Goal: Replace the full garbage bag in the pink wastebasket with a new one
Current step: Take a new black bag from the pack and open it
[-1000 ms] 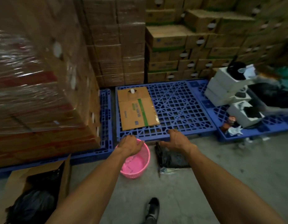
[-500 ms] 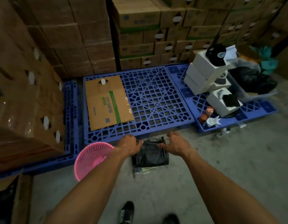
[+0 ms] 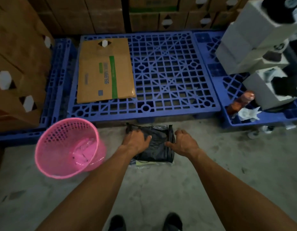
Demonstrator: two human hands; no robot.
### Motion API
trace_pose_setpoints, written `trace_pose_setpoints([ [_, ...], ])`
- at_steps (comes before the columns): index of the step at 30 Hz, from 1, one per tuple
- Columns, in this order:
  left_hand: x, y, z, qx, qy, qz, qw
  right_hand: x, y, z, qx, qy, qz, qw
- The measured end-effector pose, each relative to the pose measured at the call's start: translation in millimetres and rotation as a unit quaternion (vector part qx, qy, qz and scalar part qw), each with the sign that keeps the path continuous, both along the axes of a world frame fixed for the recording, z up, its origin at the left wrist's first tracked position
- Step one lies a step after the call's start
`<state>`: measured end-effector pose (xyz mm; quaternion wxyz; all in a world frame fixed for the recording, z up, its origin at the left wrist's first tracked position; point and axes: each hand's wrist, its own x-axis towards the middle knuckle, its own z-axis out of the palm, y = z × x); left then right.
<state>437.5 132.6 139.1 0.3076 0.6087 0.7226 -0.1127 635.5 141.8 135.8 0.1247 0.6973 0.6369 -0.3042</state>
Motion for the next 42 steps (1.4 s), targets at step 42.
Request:
trace_pose_setpoints([
  [42,-62.4,62.6,-429.5,0.116,-0.106,0.301,0.941,5.5,54.6,-387.5,0.087,0.112,-0.091,0.986],
])
